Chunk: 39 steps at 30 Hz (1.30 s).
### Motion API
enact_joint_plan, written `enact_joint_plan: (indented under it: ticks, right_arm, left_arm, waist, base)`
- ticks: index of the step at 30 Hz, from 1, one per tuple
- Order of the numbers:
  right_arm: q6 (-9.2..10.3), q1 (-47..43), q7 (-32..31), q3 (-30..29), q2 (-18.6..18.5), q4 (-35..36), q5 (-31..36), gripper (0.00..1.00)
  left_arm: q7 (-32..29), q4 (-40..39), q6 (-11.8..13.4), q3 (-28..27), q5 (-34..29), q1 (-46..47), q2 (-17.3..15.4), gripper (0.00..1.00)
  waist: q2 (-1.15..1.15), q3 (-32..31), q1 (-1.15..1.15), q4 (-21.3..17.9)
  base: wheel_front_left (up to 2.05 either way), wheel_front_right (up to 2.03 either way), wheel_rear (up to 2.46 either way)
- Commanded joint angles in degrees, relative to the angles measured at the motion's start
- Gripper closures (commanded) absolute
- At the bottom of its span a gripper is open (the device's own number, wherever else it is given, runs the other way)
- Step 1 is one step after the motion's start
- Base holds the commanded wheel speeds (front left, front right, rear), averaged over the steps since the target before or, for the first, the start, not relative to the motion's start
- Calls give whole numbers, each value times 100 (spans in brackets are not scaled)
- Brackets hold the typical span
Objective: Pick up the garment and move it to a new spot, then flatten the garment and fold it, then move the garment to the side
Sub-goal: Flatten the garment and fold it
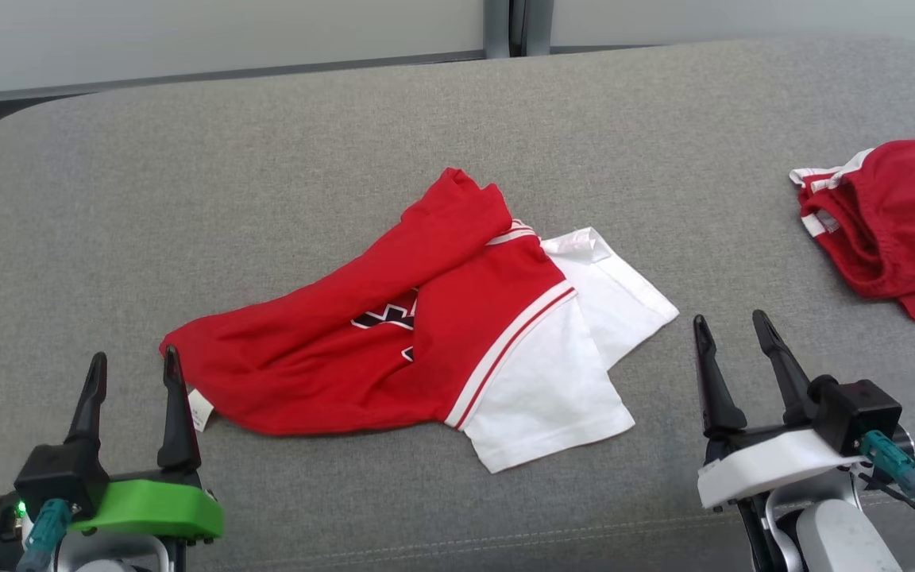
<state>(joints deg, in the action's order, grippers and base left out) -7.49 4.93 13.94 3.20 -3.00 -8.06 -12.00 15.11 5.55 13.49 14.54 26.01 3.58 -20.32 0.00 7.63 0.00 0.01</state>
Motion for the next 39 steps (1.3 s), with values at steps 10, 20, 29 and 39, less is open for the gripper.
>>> enact_joint_plan:
  ticks: [10, 20, 29, 39]
  right_arm:
    - [0, -577, -140, 14, -20, 172, 74, 0]
    - [0, -707, -245, 44, -8, 347, 100, 0]
    - [0, -696, -274, 41, -2, 393, 100, 0]
    - [0, -488, -798, 407, -103, 244, -63, 0]
  left_arm:
    - [-76, -430, 8, 128, 71, -591, -55, 0]
    - [-158, -503, 43, 119, 109, -612, -142, 0]
    - [-166, -472, 25, 133, 146, -553, -143, 0]
    - [-1151, -98, -572, 142, 1024, -87, -154, 0]
  waist:
    - [0, -420, 0, -49]
    - [0, -485, 0, -105]
    - [0, -437, 0, -90]
    - [0, -46, 0, -20]
  base:
    - [0, 0, 0]
    - [0, 0, 0]
    - [0, 0, 0]
    - [0, 0, 0]
